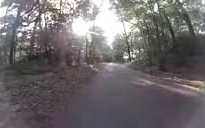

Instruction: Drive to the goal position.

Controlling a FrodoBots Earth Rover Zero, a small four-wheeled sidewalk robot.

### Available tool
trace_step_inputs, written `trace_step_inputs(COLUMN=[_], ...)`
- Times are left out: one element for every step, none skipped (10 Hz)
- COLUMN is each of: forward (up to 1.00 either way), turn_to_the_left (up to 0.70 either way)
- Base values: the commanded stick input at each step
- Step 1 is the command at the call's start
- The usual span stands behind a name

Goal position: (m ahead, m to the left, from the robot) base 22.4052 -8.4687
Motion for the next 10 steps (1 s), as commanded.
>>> trace_step_inputs(forward=[0.70, 0.70, 0.70, 0.70, 0.70, 0.70, 0.70, 0.70, 0.70, 0.70], turn_to_the_left=[-0.01, -0.01, -0.01, -0.01, -0.01, -0.01, -0.01, -0.01, -0.01, -0.01])
